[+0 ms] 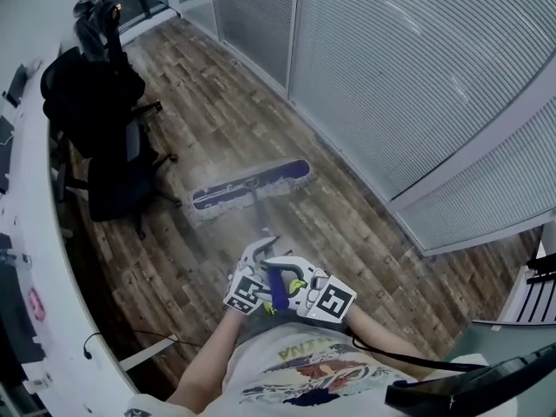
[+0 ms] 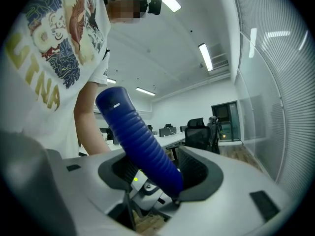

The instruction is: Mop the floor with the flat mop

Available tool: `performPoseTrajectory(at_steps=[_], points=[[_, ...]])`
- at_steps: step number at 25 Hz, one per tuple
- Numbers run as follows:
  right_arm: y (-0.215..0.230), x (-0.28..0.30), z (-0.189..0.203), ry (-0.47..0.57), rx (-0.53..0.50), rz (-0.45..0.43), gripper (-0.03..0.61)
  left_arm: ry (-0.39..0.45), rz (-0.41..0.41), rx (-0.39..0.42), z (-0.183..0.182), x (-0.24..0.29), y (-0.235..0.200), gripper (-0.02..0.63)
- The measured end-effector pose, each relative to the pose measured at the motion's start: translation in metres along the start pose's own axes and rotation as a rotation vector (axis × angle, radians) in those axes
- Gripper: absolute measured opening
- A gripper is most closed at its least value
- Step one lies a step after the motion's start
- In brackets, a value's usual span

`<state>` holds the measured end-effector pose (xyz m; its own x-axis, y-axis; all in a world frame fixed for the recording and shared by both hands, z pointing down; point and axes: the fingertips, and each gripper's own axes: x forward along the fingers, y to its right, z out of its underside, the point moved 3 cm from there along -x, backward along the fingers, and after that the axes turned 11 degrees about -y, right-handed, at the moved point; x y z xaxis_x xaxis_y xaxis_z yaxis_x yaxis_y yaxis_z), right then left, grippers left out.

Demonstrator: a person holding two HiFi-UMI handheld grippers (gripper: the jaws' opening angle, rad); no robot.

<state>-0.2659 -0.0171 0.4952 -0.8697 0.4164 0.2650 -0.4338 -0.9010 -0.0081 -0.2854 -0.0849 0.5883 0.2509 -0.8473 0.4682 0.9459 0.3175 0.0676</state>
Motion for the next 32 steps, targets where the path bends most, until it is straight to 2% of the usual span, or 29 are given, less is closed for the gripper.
performPoseTrajectory(at_steps=[7, 11, 15, 20, 25, 32], points=[[0.116, 0.023, 0.0, 0.035, -0.003, 0.006, 0.235, -0.015, -0.003, 0.013, -0.019, 0.064, -0.097, 0.16], [0.2, 0.034, 0.0, 0.055, 0.016, 0.0, 0.236, -0.027, -0.02, 0.015, -0.037, 0.113, -0.164, 0.16], [0.288, 0.037, 0.0, 0.066, 0.086, -0.004, 0.238, -0.049, -0.031, 0.02, -0.06, 0.167, -0.229, 0.16], [0.367, 0.04, -0.004, 0.029, 0.098, -0.017, 0.236, -0.049, -0.06, 0.012, -0.084, 0.215, -0.289, 0.16], [0.39, 0.043, -0.015, 0.007, 0.072, 0.04, 0.23, -0.043, -0.079, -0.027, -0.094, 0.222, -0.31, 0.161], [0.338, 0.024, -0.009, -0.037, 0.081, 0.147, 0.202, -0.029, -0.041, -0.01, -0.086, 0.202, -0.257, 0.166]])
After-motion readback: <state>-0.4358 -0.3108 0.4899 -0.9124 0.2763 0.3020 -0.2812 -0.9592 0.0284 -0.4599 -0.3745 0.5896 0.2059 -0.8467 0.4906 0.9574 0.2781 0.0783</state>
